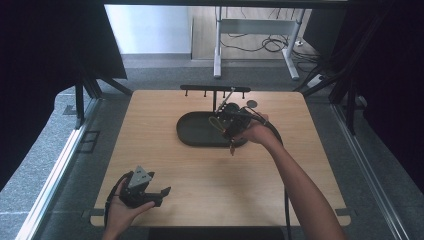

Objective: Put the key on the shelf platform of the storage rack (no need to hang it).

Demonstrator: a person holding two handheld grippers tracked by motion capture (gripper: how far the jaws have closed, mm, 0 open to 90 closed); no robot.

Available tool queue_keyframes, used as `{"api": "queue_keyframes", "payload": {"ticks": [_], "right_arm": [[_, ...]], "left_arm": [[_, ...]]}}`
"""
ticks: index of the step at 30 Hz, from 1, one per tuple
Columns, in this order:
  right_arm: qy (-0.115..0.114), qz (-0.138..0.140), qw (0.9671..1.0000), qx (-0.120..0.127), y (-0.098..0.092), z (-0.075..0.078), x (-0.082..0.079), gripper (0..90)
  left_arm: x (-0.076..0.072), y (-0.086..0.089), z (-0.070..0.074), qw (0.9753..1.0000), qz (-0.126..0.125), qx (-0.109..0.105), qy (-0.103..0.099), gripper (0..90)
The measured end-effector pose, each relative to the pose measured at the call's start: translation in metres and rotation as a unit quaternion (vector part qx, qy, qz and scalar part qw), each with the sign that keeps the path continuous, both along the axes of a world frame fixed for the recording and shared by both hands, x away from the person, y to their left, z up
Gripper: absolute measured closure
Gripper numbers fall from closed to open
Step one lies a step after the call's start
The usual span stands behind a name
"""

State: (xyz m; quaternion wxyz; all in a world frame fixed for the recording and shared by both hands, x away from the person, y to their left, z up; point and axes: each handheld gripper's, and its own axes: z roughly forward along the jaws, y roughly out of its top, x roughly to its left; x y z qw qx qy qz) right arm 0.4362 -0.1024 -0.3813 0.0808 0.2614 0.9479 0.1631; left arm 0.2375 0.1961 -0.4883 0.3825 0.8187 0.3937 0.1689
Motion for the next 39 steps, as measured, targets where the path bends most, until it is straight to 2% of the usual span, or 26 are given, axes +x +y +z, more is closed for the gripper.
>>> {"api": "queue_keyframes", "payload": {"ticks": [6,22,39], "right_arm": [[-0.003,-0.01,0.9999,-0.005,0.004,0.004,0.01,66.8],[-0.003,-0.014,0.9998,-0.012,0.016,0.008,0.035,66.8],[-0.005,-0.027,0.9995,-0.015,0.026,0.006,0.068,66.8]], "left_arm": [[-0.001,0.002,0.001,1.0,0.002,-0.001,-0.001,21.6],[-0.002,0.004,0.002,1.0,0.004,-0.004,-0.001,21.6],[-0.003,0.008,0.004,0.9999,0.009,-0.014,-0.002,21.6]]}}
